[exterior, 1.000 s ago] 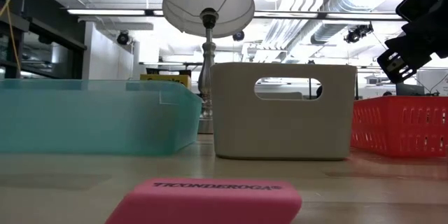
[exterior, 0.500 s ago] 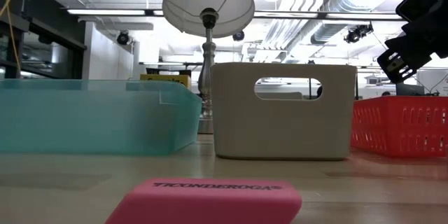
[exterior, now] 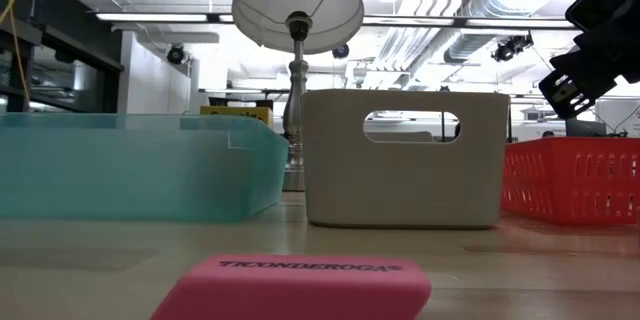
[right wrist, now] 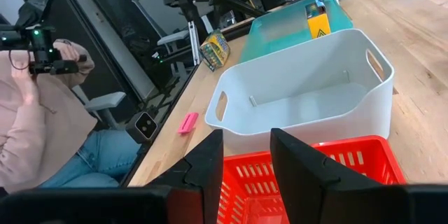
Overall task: Pick & Place School Supplies
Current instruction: Put the yellow box of crayons into the green bin
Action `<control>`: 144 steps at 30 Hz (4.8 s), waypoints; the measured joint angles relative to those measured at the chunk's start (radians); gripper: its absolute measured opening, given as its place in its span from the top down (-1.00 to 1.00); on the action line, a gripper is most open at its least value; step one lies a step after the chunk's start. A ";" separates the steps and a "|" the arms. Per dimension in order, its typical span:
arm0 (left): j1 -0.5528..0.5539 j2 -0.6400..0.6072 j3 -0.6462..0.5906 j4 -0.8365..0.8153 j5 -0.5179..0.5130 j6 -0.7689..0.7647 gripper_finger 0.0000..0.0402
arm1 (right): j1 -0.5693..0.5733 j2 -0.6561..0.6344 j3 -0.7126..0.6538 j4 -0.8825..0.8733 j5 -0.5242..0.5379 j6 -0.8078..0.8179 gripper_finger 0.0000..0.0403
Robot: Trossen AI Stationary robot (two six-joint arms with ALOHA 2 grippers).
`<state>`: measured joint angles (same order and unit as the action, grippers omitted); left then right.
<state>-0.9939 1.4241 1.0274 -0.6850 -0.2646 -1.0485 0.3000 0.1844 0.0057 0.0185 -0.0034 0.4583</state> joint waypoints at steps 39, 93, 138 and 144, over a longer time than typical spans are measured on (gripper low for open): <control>-0.039 0.180 0.033 0.029 0.032 -0.105 -0.05 | 0.000 0.000 0.000 0.000 0.000 0.000 0.45; -0.021 0.125 0.031 0.066 -0.165 -0.007 0.53 | 0.000 0.000 0.000 0.000 0.000 0.000 0.45; 0.244 -0.261 -0.516 1.210 -0.532 0.996 0.53 | 0.000 0.000 0.000 0.000 0.000 0.000 0.45; 0.347 -0.296 -0.680 1.434 -0.368 1.034 0.53 | 0.000 0.000 0.000 0.000 0.000 0.000 0.45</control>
<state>-0.6472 1.1282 0.3474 0.7489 -0.6323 -0.0142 0.3000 0.1844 0.0056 0.0185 -0.0032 0.4583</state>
